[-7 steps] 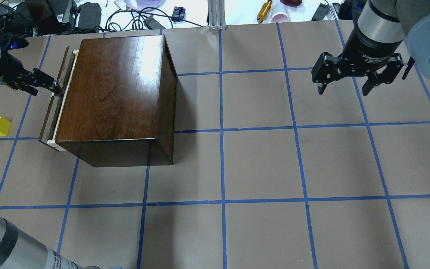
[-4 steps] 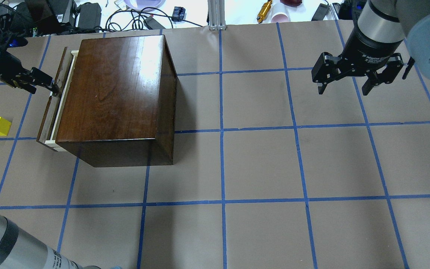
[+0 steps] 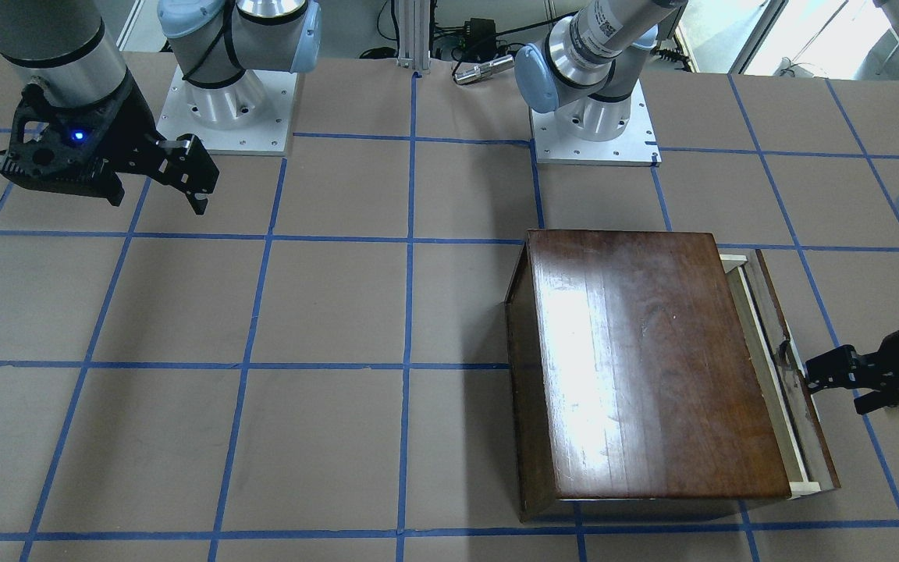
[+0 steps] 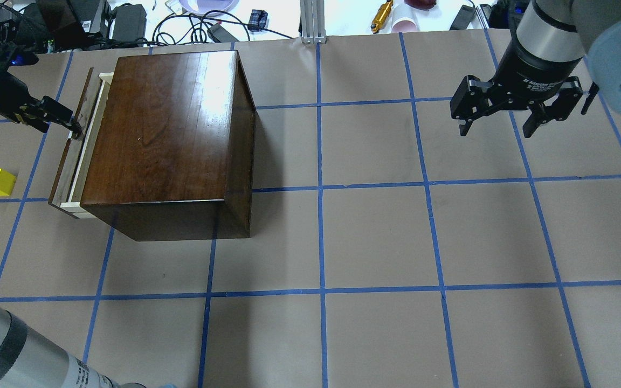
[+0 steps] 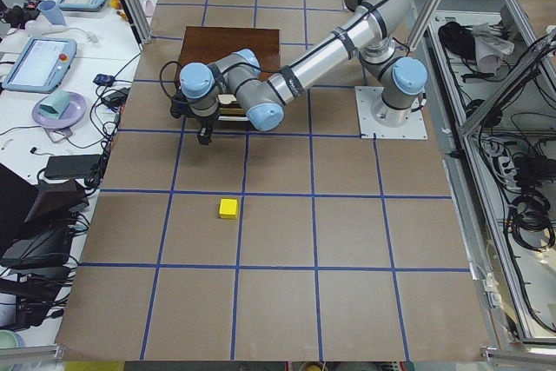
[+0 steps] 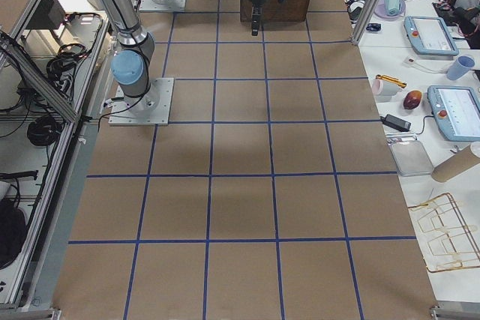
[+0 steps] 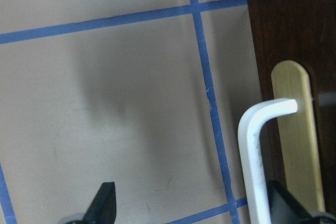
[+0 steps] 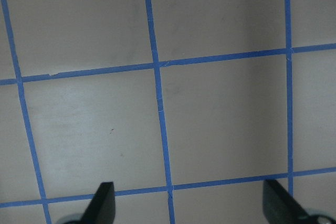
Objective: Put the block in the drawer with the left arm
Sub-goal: 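Pull the drawer outward with the left gripper by its handle, then keep pulling the drawer farther open with the left gripper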
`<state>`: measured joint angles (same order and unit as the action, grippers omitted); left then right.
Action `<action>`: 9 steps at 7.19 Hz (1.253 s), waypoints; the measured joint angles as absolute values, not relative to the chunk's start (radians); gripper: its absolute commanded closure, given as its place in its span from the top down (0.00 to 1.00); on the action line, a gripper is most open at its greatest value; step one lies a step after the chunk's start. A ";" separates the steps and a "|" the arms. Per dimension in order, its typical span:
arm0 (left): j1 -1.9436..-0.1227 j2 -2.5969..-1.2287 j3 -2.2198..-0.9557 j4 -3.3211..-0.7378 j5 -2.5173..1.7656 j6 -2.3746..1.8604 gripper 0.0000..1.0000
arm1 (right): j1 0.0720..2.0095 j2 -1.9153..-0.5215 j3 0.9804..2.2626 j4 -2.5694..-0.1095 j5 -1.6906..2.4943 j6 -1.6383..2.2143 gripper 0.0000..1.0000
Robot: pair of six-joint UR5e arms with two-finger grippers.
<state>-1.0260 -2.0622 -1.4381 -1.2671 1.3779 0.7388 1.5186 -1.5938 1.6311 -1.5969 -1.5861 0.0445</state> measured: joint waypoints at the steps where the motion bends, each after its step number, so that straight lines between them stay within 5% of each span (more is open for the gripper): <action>1: -1.024 -2.066 -1.436 -1.267 1.379 0.748 1.00 | 1.519 -1.594 1.631 -1.597 -1.586 0.044 1.00; 9: -1.008 -2.103 -1.382 -1.266 1.381 0.808 1.00 | 1.519 -1.594 1.631 -1.597 -1.586 0.044 1.00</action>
<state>-1.0081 -2.1032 -1.3823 -1.2665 1.3810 0.8080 1.5186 -1.5938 1.6307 -1.5968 -1.5861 0.0445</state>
